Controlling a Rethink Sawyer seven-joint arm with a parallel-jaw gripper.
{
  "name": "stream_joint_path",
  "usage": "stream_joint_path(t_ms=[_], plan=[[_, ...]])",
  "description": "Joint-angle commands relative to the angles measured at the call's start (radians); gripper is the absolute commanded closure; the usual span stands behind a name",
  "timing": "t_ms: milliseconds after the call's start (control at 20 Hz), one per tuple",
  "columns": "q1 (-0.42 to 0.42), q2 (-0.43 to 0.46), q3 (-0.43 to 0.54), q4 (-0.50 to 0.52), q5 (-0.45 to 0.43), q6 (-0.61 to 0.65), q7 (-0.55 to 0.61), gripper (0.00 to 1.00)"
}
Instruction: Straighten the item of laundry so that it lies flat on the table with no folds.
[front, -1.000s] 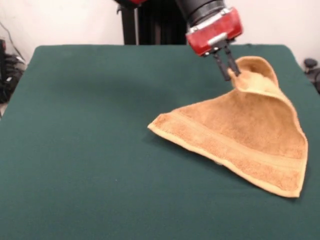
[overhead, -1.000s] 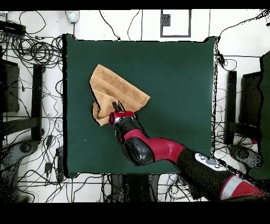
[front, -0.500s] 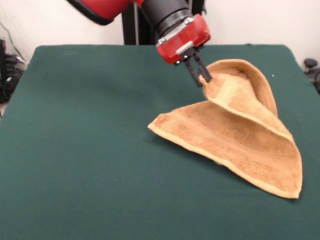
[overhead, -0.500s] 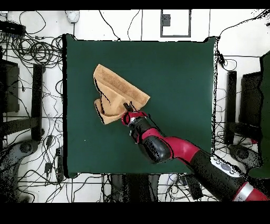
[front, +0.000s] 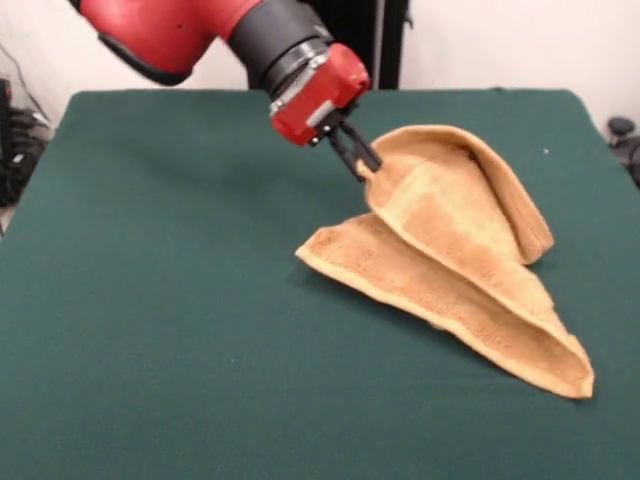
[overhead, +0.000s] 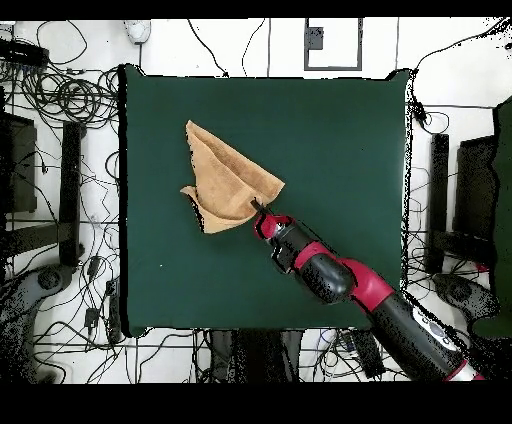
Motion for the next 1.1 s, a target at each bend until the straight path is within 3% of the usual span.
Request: stream_joint_path(t_ms=[50,400,1100], plan=[[-0.069,0.176,0.125,-0.238,-0.014,0.339,-0.351,1.0],[-0.133,0.215,0.156,-0.345,0.021,0.568,-0.508,1.0],[-0.118,0.134,0.157,-0.553,0.016,0.87,-0.776,1.0]])
